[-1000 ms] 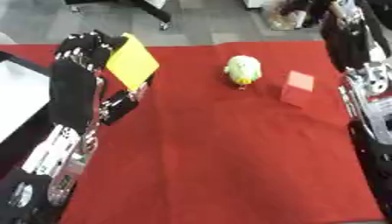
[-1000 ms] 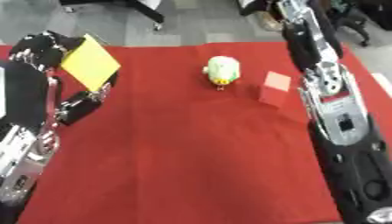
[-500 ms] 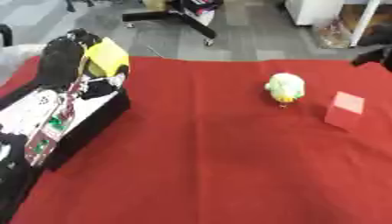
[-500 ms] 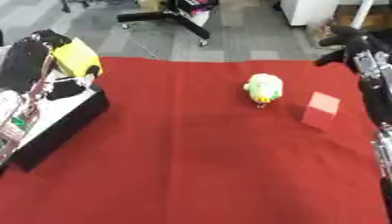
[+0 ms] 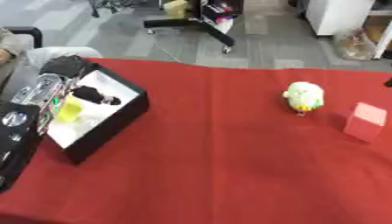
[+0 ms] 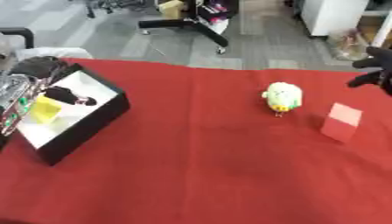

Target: Pick up the objects with one hand, pass them to the other hand, and then place them into the box on the other side of the table.

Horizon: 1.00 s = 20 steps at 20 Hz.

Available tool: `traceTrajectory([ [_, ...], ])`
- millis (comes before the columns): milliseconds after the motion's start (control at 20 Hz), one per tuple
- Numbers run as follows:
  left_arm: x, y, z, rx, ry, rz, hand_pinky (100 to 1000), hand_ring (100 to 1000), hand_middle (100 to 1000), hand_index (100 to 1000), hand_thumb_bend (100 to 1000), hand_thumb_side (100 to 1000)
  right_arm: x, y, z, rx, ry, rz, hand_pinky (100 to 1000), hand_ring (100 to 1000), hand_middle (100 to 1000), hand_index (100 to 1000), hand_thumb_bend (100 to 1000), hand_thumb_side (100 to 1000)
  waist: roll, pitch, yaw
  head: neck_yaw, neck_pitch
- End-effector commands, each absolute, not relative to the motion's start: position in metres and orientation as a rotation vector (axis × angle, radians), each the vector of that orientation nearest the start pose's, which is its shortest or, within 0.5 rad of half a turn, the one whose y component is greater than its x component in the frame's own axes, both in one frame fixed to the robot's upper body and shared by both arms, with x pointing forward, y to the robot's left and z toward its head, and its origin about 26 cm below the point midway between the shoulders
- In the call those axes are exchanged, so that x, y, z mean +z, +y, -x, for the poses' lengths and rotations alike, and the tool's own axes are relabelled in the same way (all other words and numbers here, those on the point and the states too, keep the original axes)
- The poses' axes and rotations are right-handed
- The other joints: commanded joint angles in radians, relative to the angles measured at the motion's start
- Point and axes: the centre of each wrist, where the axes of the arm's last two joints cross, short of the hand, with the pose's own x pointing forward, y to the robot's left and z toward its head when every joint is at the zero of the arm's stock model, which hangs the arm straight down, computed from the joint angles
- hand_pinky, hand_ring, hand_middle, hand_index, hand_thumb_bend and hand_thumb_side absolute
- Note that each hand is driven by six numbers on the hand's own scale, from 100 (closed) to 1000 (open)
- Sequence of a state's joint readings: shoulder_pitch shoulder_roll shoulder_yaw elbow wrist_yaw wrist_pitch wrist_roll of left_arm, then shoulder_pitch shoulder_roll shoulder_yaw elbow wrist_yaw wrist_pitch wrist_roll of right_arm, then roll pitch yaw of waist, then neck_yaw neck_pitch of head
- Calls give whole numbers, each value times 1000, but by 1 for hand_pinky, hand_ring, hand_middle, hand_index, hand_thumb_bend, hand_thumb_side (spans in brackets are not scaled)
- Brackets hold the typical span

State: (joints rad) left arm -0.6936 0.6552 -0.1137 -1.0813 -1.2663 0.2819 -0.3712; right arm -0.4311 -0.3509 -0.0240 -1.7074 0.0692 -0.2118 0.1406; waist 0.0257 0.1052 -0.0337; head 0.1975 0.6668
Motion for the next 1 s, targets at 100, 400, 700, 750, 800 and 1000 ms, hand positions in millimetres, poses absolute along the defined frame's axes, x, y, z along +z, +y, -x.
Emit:
traceTrajectory([
  [100, 205, 388, -425, -1134, -736, -1567, 821, 764, 805, 938, 950, 796, 190, -282, -355, 613, -2293, 217, 764, 597, 697, 874, 100, 1000, 3, -15, -1, -1, -2],
  [400, 249, 359, -397, -1080, -1103, -1585, 789, 701, 752, 902, 769, 790, 191, -289, -356, 616, -2283, 253, 763, 593, 695, 872, 100, 1000, 4, -10, 5, -30, -7],
  [700, 264, 301, -345, -981, -1753, -1248, 741, 623, 680, 850, 613, 786, 191, -311, -367, 665, -2221, 363, 767, 598, 714, 879, 100, 1000, -3, -1, 22, -168, 2],
  [750, 262, 292, -337, -945, -1847, -1167, 732, 613, 668, 841, 596, 785, 190, -318, -369, 685, -2200, 396, 772, 606, 728, 884, 100, 1000, -6, 1, 25, -202, 4],
  [800, 259, 284, -328, -904, -1929, -1088, 722, 601, 654, 833, 578, 786, 189, -325, -372, 708, -2176, 425, 775, 611, 735, 887, 100, 1000, -10, 3, 29, -234, 7],
  [1000, 239, 260, -307, -736, -2131, -812, 697, 570, 617, 810, 545, 795, 188, -360, -388, 782, -2060, 559, 789, 645, 764, 902, 100, 1000, -19, 12, 43, -320, 14],
])
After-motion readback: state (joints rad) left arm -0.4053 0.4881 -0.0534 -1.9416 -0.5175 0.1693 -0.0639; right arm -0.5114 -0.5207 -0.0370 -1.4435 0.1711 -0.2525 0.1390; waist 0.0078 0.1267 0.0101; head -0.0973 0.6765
